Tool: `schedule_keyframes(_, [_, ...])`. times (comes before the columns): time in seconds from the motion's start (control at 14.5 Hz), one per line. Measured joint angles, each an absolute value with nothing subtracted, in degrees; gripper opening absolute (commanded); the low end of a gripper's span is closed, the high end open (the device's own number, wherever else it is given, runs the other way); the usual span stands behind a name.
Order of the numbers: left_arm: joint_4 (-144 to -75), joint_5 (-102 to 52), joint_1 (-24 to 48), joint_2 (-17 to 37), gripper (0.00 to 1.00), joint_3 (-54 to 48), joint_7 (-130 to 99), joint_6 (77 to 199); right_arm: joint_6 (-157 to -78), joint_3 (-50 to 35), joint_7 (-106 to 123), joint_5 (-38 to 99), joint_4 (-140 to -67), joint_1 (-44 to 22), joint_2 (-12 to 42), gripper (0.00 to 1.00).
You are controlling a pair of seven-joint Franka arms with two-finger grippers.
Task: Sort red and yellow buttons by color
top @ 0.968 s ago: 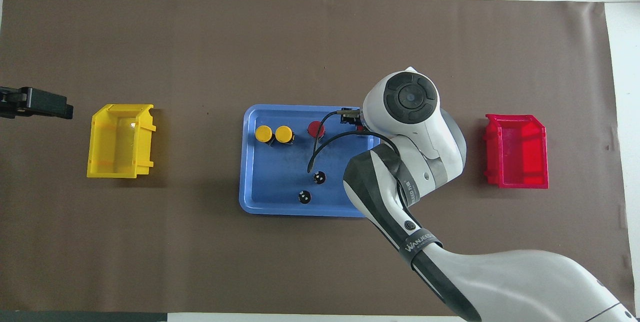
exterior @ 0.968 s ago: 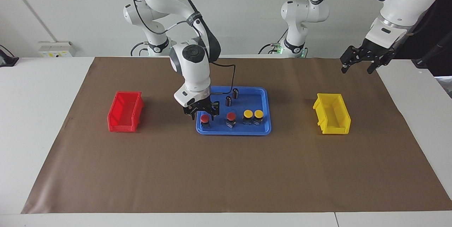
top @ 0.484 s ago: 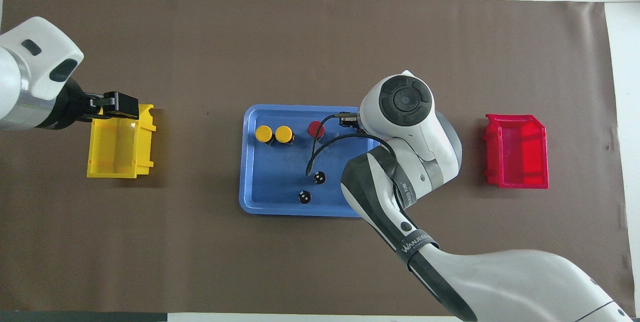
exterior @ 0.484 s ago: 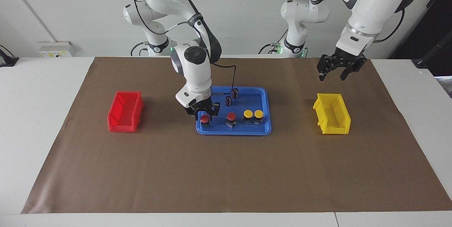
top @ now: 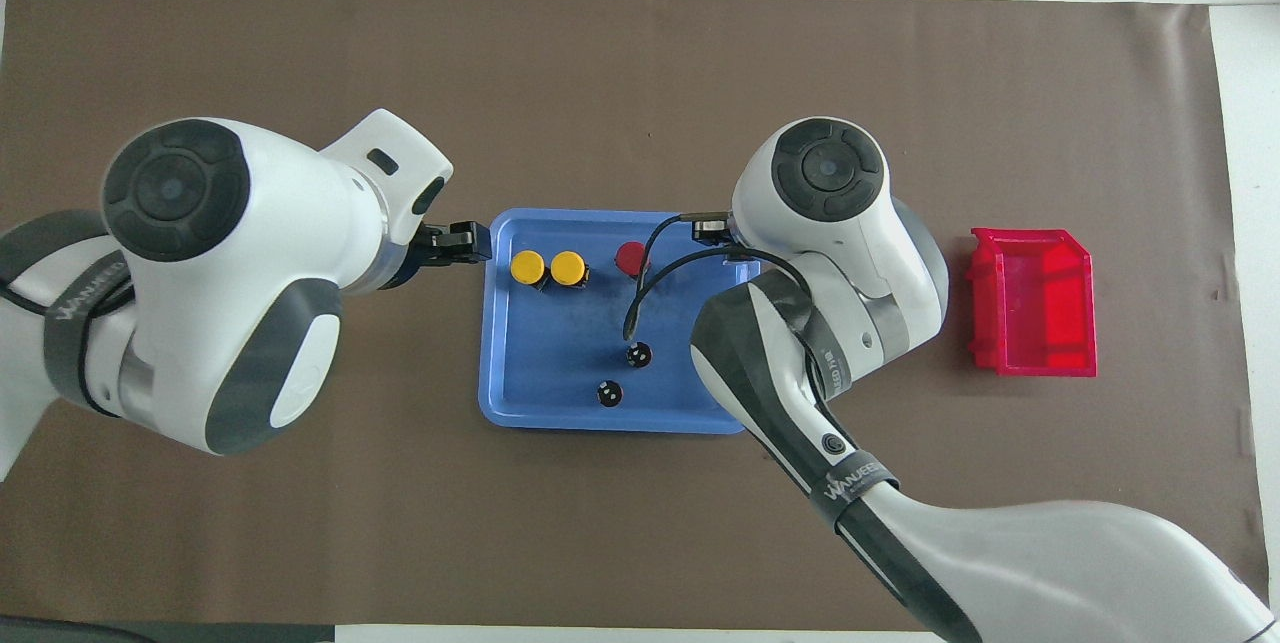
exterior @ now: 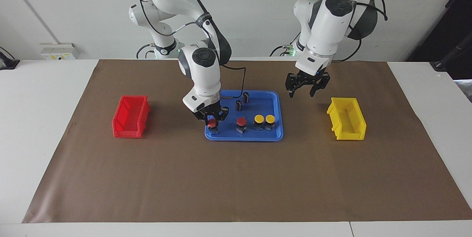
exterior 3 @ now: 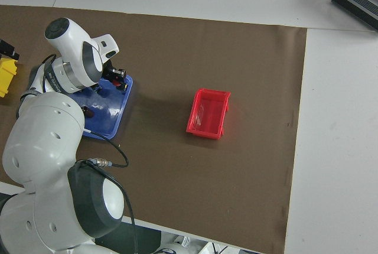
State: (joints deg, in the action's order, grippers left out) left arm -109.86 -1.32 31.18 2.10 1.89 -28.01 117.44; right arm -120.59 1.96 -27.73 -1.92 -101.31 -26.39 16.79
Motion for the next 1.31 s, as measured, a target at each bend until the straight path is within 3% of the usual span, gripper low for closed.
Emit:
schedule_keyframes(0.28, [-111.62,-1.32,34.28,8.78,0.70,1.89,-31.55,126.81,-105.70,2.57,-9.77,-1.89,-99.28,-13.42,6.86,0.14])
schedule_keyframes(0.41, [-111.93,-1.32,34.28,10.72,0.70,2.00,-31.57,129.20,-103.88,2.73,-1.64,-1.85,-102.73,-6.71,2.86,0.14])
schedule_keyframes(0.83, [-113.23,-1.32,34.28,11.37,0.70,2.07,-31.58,132.01,-111.20,2.68,9.13,-1.83,-116.30,2.03,-0.14,0.14])
schedule_keyframes(1.31, [-114.15,-1.32,34.44,12.50,0.70,2.02,-31.68,133.43,-123.20,2.47,10.03,-1.69,-128.27,3.09,-4.18,0.14])
